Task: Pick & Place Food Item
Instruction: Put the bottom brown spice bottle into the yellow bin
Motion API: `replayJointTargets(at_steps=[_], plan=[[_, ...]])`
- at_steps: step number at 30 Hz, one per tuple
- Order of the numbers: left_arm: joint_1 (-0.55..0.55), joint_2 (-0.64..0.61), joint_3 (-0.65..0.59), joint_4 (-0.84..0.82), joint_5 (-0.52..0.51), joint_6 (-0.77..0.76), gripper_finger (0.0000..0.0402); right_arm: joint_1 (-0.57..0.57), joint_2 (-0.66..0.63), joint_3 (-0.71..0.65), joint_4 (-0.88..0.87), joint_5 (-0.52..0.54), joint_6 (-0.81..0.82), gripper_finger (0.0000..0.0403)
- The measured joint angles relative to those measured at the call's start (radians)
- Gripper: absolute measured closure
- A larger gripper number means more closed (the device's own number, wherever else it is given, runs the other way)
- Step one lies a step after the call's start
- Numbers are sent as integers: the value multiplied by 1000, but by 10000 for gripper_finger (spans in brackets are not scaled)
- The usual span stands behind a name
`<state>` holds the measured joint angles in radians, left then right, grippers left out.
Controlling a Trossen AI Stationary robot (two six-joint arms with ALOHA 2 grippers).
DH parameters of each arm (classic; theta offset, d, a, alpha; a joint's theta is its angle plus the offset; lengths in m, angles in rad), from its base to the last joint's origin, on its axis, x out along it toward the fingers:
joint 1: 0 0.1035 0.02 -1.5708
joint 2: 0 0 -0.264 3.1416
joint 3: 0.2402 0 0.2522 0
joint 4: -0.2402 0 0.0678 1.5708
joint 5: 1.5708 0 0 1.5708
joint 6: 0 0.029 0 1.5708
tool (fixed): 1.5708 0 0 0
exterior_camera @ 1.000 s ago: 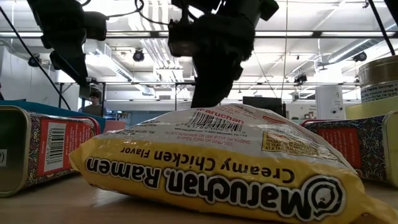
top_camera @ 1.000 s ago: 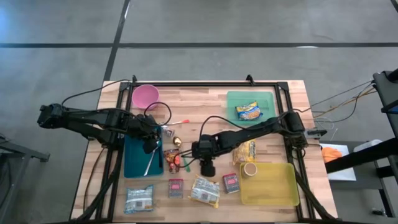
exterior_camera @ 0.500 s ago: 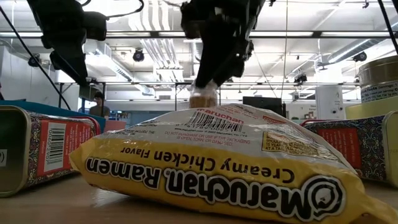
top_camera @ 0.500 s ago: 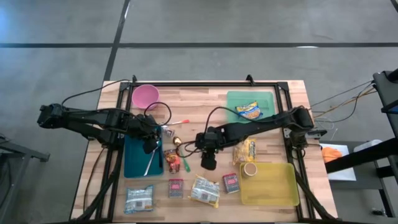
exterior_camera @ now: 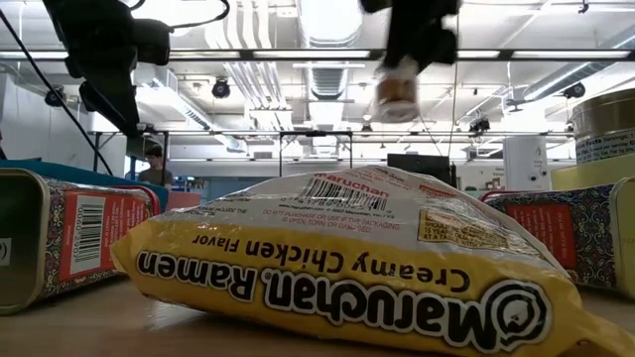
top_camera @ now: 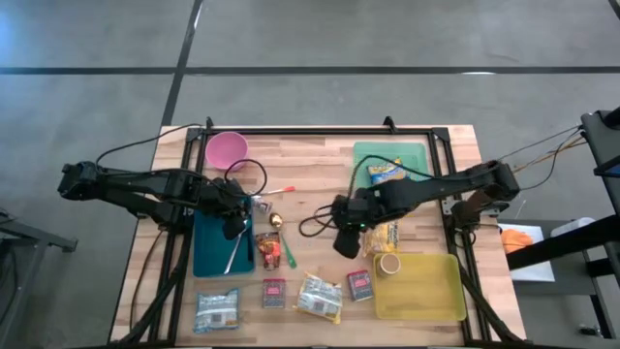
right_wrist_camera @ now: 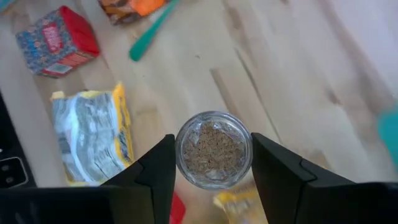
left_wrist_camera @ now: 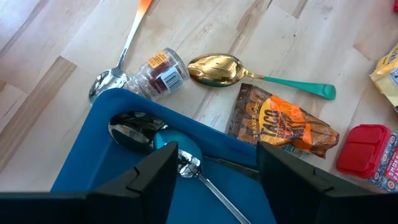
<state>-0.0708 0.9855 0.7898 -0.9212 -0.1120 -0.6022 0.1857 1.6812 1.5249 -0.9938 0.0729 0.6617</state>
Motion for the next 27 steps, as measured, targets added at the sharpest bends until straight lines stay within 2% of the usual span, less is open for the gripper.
replayJointTargets(at_steps=[5, 19, 27], plan=[[0, 0, 0, 0, 0, 0, 180, 50, -106, -52, -54, 88, 138, 237], [0, 0, 0, 0, 0, 17, 180, 235, -544, -482, -55, 111, 726, 237], [0, 0, 0, 0, 0, 20, 180, 352, -688, -595, -134, 102, 894, 237]])
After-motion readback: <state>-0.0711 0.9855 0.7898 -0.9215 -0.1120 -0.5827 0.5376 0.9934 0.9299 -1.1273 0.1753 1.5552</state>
